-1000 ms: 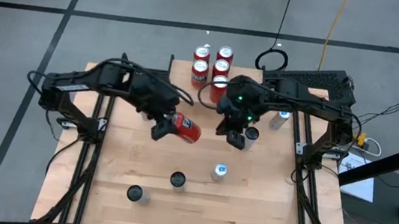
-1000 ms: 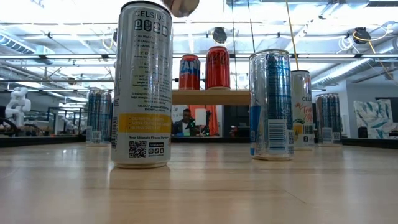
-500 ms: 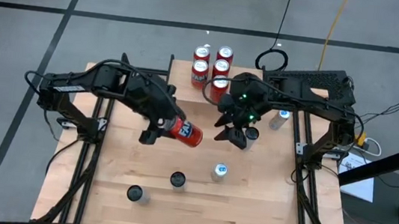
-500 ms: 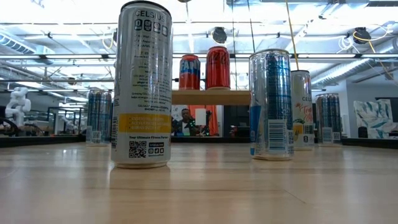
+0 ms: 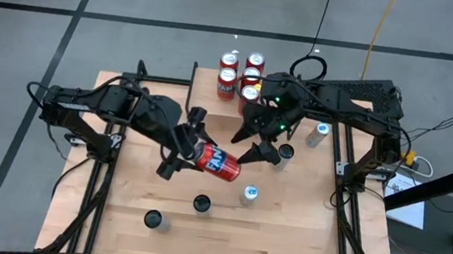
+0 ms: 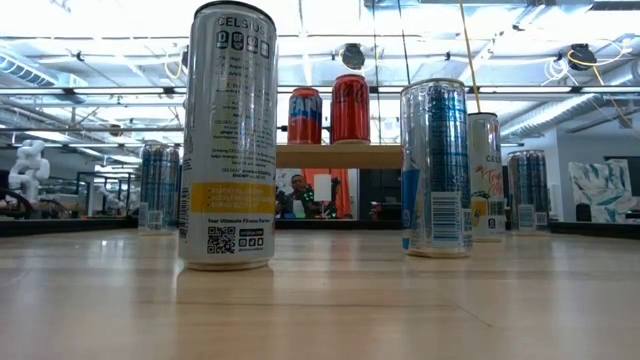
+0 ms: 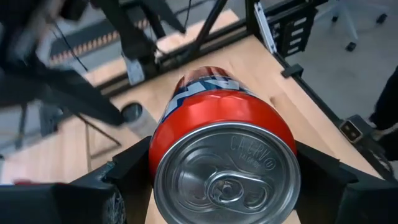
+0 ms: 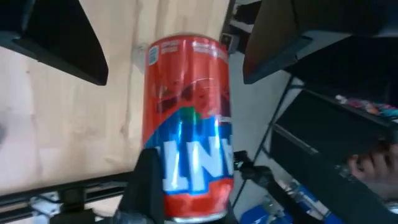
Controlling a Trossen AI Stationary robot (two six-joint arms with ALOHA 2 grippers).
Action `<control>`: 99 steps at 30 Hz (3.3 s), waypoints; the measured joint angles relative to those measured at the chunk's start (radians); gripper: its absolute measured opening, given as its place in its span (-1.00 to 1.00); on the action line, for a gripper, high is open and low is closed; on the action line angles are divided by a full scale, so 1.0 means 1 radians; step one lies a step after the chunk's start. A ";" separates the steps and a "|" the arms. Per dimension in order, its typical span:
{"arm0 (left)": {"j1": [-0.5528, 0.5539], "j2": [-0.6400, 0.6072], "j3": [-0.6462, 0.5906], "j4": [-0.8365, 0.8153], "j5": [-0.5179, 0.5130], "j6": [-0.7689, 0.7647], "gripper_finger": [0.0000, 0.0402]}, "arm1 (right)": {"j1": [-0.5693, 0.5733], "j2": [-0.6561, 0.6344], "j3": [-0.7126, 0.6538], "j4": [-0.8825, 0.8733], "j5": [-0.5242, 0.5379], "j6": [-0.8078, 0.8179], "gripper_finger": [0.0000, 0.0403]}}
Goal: Place canned beverage on shelf
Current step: Put the red soda can on the shelf aligned with the other red soda can
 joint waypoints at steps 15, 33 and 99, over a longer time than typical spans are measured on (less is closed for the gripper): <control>-0.016 0.001 0.000 0.032 -0.006 0.271 0.41 | -0.004 0.068 0.000 0.110 -0.087 0.189 0.75; -0.021 0.001 0.000 0.045 -0.004 0.424 0.41 | 0.055 0.099 0.000 0.131 -0.113 0.240 0.86; -0.032 -0.087 0.000 0.327 -0.448 -0.808 0.94 | -0.005 -0.067 -0.001 0.281 0.301 0.029 0.39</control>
